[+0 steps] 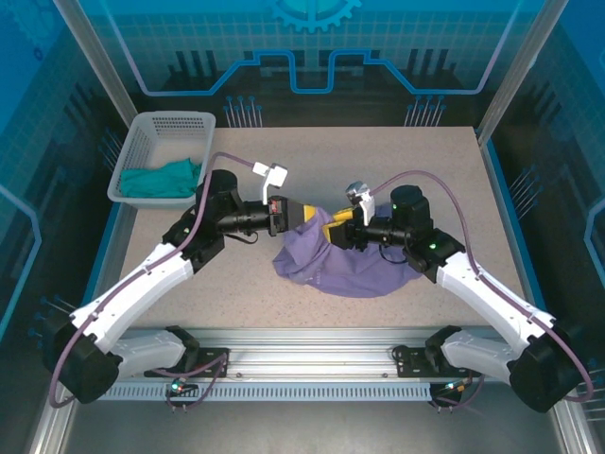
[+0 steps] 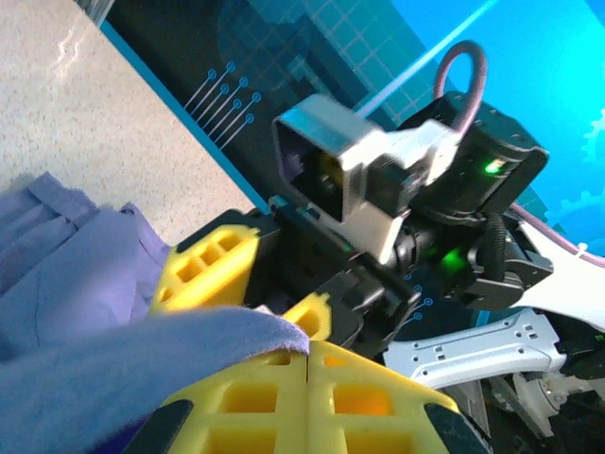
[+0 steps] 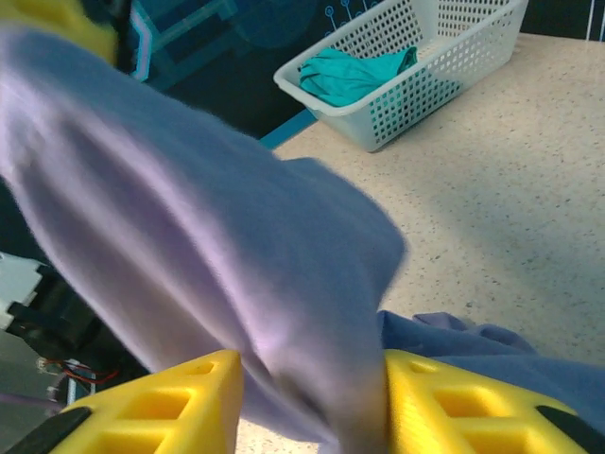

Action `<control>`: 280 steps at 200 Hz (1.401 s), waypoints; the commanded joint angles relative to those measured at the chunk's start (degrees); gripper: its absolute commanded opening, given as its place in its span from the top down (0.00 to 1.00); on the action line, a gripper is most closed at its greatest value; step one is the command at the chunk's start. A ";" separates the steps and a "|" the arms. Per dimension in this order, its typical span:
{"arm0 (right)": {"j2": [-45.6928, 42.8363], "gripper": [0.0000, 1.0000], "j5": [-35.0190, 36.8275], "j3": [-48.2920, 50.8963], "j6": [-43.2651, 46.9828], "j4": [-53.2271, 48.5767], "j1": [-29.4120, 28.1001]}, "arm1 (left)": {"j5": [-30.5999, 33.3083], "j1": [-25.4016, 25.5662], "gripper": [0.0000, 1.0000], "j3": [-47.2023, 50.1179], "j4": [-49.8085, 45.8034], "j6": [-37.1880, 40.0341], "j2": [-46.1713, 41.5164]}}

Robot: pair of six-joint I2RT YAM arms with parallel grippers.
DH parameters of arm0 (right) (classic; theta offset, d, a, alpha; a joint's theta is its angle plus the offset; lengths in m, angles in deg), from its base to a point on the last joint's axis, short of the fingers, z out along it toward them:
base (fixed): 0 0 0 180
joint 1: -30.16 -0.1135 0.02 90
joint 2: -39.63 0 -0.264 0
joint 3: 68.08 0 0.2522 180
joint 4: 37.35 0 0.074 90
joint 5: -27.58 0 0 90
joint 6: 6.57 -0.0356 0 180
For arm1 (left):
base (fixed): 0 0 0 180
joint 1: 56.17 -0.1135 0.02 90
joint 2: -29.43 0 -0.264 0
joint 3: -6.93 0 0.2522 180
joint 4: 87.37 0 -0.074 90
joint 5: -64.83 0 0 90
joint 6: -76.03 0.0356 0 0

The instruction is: Fold the inside-out t-shirt

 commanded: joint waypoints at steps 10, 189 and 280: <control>-0.65 0.52 1.15 -0.06 2.43 -0.68 -2.42 | 5.29 1.82 1.00 -3.04 -4.49 4.34 -0.91; 0.37 0.44 30.57 4.33 -19.03 12.87 -21.55 | 17.53 4.09 1.00 -8.09 -11.62 4.68 2.57; 4.85 1.00 25.31 4.88 -15.14 17.58 -16.52 | 22.32 3.70 1.00 -7.04 -12.97 5.00 0.47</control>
